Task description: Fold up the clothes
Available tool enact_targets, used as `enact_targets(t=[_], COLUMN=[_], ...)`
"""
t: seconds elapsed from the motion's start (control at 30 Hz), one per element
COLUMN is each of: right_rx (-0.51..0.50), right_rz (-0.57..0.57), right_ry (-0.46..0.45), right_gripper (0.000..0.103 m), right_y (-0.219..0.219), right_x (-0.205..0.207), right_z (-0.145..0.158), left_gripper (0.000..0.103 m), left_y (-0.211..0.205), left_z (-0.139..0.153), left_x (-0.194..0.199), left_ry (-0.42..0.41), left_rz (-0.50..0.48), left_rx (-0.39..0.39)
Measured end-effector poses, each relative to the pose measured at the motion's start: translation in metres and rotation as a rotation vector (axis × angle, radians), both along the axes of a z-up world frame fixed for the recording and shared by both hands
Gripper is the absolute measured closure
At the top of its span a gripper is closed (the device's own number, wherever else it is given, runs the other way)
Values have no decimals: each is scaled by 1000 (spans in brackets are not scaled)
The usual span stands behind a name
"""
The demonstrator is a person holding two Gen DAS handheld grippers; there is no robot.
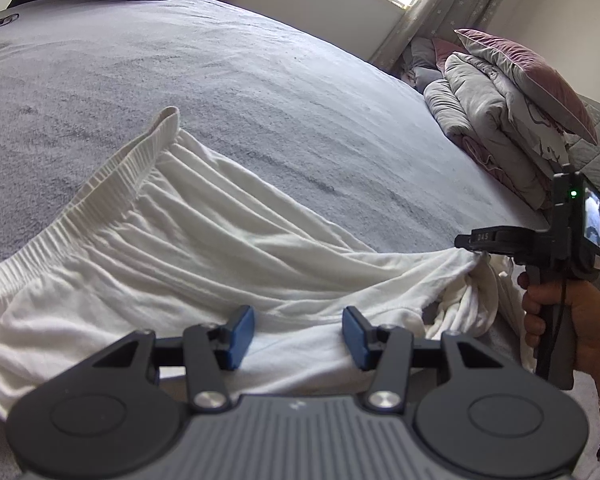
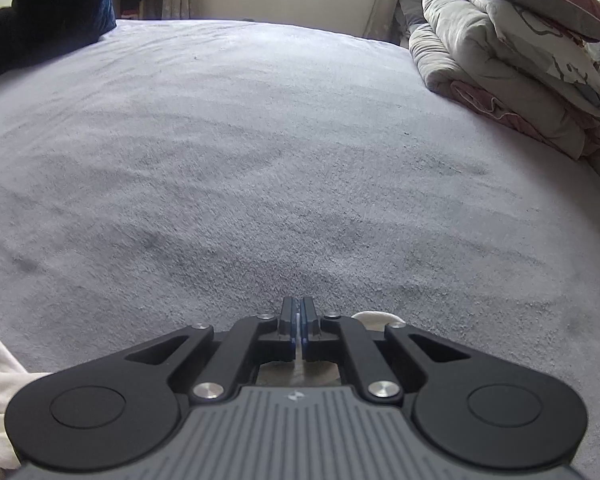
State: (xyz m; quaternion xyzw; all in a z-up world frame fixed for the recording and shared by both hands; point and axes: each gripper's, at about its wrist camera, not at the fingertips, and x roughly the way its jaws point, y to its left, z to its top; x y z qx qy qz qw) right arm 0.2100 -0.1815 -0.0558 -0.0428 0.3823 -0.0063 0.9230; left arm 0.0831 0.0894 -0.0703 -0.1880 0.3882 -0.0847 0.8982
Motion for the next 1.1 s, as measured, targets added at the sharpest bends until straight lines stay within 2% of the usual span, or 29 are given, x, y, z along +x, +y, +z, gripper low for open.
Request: enact_targets(t=[0.2,0.37,0.63,0.83,0.93,0.97,1.0,1.03,1.1], right_rx=[30,59,118,120,122,121,119,118,111], right_rz=[-62,-102,-91,-63,-74,-77,-79,-81,-97], right_ry=[-45,-47,52,89,76,69,64,61,31], right_gripper=[88,88,72,70,72,76,95,99,99], right_y=[-37,-64,-64,-55,-57,-59,-61,-63,-70], right_x=[-34,-82,-144,-150,-147,-146,-144,-142,-139], right_z=[40,57,33,9,0,-2,-1,0,8], left_gripper=[52,53,52,52,52,52,52,52,52], left_y=[4,6,1,-10,-15,-17,-18,-19,-20], left_z=[4,11,18,19,17,16,15,14,12], left_x=[0,-4,-19,-26,-26,-25,-25,-24,-21], left_ry=[2,-7,-6,-9,-9,-10,-9,-7,-3], left_rz=[2,-17,-46,-81,-97,-102,-105,-108,-112], left_rx=[-23,-41,-36,-18,-11,-6,-2,0,3])
